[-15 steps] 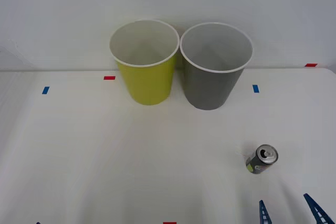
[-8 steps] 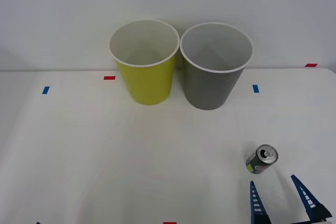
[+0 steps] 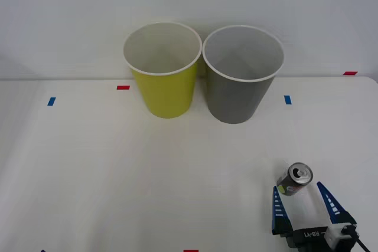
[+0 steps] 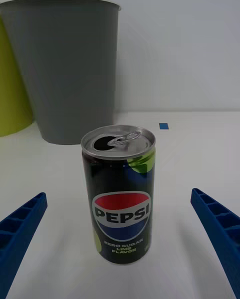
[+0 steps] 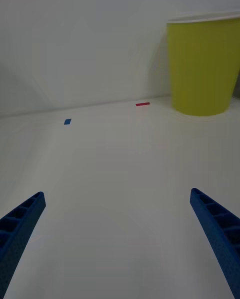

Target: Put cans in the gray bin and PET bottles in the light green bin.

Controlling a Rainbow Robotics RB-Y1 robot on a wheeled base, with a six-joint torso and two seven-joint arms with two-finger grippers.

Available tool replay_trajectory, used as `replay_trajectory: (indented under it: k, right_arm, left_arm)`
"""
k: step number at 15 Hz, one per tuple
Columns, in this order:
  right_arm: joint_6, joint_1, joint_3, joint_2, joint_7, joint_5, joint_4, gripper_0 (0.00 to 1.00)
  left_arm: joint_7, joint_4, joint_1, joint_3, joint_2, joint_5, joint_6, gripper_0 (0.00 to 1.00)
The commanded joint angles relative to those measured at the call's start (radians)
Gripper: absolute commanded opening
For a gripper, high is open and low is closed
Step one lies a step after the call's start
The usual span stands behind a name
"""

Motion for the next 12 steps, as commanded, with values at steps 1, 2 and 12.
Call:
replay_trajectory:
  k: [1,2,12]
  right_arm:
    - [0.03,-0.049,-0.018,0.011,0.002,0.013,0.019,1.0]
    - [0.05,-0.068,-0.027,0.014,0.002,0.016,0.019,1.0]
    - [0.1,-0.124,-0.061,0.029,-0.008,0.008,0.019,0.21]
  left_arm:
    - [0.0,0.0,0.0,0.0,0.0,0.0,0.0,1.0]
    - [0.0,0.0,0.0,0.0,0.0,0.0,0.0,1.0]
    - [0.0,0.0,0.0,0.0,0.0,0.0,0.0,1.0]
